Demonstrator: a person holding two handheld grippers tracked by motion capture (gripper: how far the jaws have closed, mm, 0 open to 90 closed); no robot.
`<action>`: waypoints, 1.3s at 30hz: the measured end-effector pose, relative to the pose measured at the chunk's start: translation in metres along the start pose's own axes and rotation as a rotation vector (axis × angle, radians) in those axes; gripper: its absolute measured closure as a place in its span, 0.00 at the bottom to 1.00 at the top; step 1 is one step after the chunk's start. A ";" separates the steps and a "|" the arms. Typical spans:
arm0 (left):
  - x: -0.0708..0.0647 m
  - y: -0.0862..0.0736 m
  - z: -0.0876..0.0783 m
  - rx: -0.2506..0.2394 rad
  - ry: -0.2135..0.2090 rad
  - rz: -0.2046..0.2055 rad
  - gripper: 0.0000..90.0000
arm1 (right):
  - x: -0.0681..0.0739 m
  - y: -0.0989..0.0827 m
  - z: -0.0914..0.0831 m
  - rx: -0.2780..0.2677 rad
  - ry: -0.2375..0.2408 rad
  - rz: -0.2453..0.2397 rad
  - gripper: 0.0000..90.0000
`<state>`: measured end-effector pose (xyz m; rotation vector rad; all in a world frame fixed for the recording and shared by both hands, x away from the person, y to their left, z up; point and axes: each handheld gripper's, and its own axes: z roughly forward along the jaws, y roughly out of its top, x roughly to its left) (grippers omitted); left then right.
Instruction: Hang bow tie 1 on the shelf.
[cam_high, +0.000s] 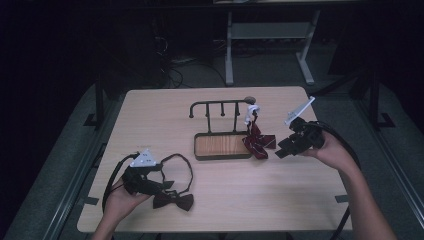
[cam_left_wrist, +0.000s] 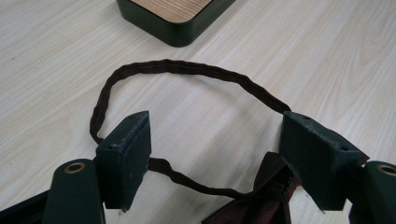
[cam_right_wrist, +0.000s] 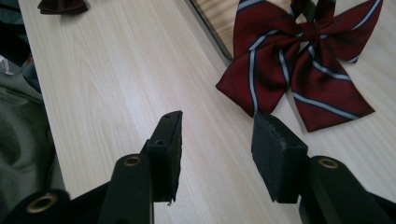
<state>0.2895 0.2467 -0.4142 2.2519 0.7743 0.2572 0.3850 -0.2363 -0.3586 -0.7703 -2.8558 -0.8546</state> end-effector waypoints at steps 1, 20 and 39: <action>0.001 0.001 -0.001 0.002 0.003 0.007 0.29 | 0.000 -0.002 0.001 0.002 -0.001 0.004 0.58; 0.008 0.012 -0.002 0.024 0.020 0.007 0.29 | 0.016 -0.030 0.018 -0.021 -0.025 0.016 0.50; 0.025 0.024 -0.002 0.057 0.023 0.007 0.33 | 0.038 -0.050 0.030 -0.039 -0.036 -0.012 0.48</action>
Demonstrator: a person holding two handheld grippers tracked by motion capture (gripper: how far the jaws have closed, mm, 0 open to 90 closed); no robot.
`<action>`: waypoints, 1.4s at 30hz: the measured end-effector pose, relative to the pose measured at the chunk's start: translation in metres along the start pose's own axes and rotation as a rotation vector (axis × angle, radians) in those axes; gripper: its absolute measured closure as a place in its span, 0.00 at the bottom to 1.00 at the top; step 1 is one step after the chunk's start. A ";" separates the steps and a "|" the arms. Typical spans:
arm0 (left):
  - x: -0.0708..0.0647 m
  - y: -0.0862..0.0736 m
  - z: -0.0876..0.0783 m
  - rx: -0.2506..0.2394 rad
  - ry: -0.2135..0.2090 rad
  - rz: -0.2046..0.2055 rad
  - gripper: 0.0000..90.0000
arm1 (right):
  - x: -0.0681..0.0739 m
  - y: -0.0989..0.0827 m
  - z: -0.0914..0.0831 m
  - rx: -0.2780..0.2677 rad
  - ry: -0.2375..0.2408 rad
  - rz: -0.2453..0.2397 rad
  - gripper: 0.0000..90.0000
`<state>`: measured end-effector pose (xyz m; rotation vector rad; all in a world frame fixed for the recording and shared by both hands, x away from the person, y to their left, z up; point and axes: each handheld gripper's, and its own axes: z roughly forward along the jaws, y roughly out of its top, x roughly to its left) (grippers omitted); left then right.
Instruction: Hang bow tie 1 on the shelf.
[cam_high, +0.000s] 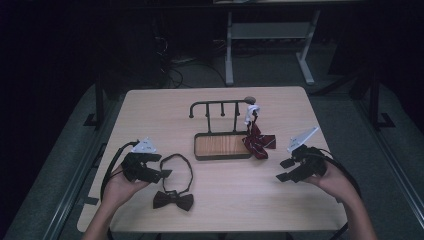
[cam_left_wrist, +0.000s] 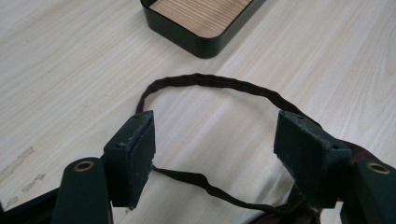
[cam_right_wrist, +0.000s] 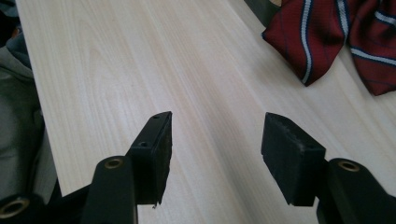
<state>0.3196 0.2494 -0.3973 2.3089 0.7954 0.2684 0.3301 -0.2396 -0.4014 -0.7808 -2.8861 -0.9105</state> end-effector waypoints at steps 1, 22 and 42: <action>0.001 0.001 0.001 0.006 0.003 -0.003 0.34 | 0.001 -0.002 0.000 -0.004 -0.003 0.003 0.47; 0.030 0.015 0.029 0.151 0.042 -0.005 0.47 | 0.007 -0.021 0.013 0.005 -0.008 0.027 0.43; 0.052 0.007 0.052 0.260 0.065 -0.042 0.72 | 0.012 -0.026 0.011 -0.016 -0.014 0.038 0.42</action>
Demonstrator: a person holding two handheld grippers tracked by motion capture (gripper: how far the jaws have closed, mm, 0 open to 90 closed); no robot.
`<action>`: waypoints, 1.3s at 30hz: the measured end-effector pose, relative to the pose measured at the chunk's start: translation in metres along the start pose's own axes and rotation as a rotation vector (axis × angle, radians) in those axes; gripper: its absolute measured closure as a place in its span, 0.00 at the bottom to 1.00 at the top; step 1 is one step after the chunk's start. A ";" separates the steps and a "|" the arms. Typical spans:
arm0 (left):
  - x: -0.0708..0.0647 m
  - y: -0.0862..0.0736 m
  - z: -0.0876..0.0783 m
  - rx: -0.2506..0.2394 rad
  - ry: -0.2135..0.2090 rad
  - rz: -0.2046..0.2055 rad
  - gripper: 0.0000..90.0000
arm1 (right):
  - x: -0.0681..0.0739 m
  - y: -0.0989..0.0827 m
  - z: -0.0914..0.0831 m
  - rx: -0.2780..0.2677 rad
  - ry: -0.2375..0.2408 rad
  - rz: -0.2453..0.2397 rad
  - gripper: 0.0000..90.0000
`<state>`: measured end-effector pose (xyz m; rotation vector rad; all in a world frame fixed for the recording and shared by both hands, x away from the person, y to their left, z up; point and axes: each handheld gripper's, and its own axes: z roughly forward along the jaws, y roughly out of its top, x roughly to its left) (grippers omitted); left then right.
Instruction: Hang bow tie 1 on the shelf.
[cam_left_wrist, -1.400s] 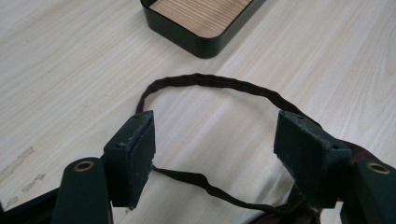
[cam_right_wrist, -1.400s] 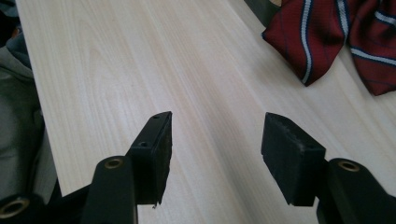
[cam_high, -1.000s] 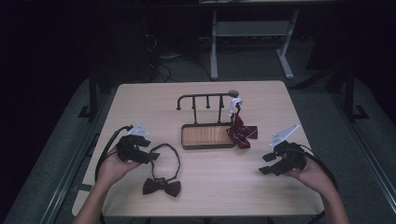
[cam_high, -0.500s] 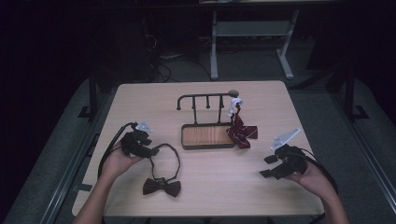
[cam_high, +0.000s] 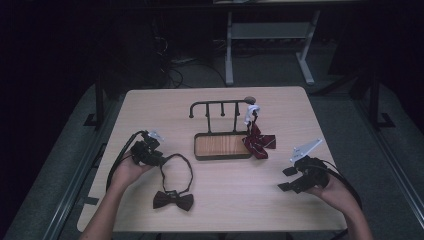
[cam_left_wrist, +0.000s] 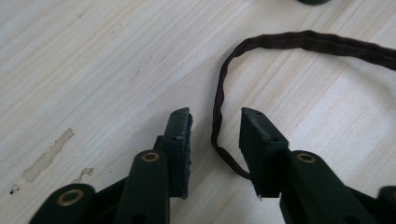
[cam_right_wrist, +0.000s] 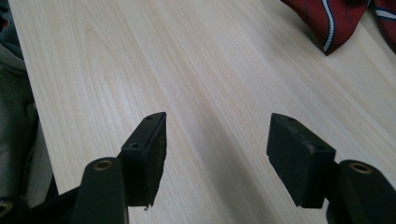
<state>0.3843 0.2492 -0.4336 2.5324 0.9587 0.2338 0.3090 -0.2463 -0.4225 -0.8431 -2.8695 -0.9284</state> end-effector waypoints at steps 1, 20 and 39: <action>0.000 0.000 0.000 0.002 0.000 -0.002 0.73 | 0.000 0.000 0.000 0.000 -0.001 -0.002 0.42; 0.001 0.001 0.008 0.052 -0.005 0.028 0.99 | -0.001 0.001 -0.003 -0.027 -0.010 -0.001 0.42; -0.007 0.013 -0.023 -0.004 -0.053 0.077 1.00 | -0.007 -0.003 -0.005 -0.042 0.001 0.032 0.42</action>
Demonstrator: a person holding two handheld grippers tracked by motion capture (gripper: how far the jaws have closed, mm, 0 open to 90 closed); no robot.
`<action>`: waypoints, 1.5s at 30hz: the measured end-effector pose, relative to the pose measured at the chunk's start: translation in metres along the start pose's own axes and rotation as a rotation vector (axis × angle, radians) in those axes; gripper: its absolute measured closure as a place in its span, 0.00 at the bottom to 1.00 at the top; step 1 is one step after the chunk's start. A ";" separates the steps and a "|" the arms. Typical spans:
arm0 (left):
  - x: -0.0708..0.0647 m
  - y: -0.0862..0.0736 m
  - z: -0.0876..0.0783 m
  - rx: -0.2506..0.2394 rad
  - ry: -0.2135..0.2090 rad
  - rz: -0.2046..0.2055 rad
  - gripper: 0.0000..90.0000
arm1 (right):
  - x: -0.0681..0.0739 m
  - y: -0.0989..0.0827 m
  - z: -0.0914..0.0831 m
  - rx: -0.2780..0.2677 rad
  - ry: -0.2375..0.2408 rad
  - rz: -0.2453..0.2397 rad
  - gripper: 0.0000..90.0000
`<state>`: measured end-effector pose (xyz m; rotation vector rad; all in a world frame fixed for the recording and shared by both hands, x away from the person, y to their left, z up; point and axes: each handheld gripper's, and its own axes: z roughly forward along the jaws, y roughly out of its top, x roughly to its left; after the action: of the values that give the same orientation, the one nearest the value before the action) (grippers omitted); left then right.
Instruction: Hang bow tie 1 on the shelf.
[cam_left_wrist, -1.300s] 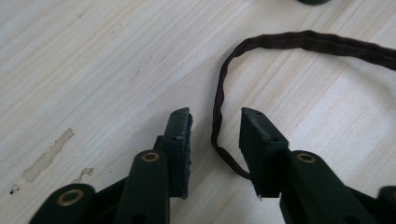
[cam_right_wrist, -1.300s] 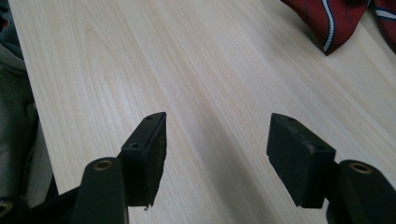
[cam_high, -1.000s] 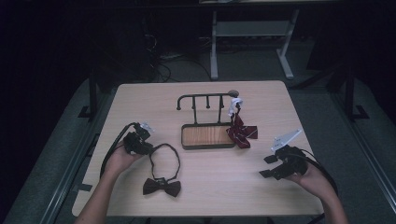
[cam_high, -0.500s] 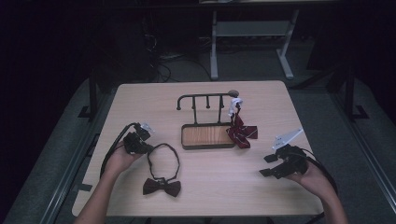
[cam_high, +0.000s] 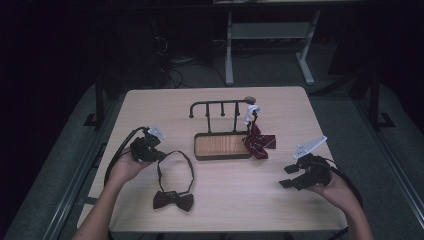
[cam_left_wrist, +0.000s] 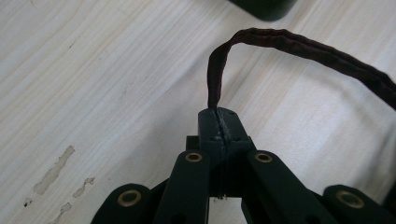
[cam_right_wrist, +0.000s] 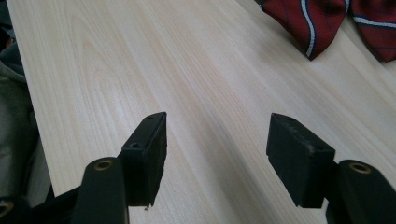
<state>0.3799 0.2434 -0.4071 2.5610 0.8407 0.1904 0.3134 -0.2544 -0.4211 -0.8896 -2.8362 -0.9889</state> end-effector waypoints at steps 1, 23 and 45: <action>-0.001 0.000 -0.001 -0.002 0.002 0.004 1.00 | 0.000 0.000 0.000 0.001 0.000 0.002 0.42; -0.012 0.011 -0.033 -0.023 -0.013 0.064 1.00 | -0.001 0.000 0.001 0.007 -0.008 0.000 0.42; -0.033 0.032 -0.071 -0.055 -0.050 0.166 1.00 | 0.000 -0.001 0.001 0.008 -0.001 -0.002 0.42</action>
<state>0.3515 0.2266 -0.3289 2.5721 0.5958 0.1961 0.3127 -0.2542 -0.4230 -0.8871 -2.8405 -0.9763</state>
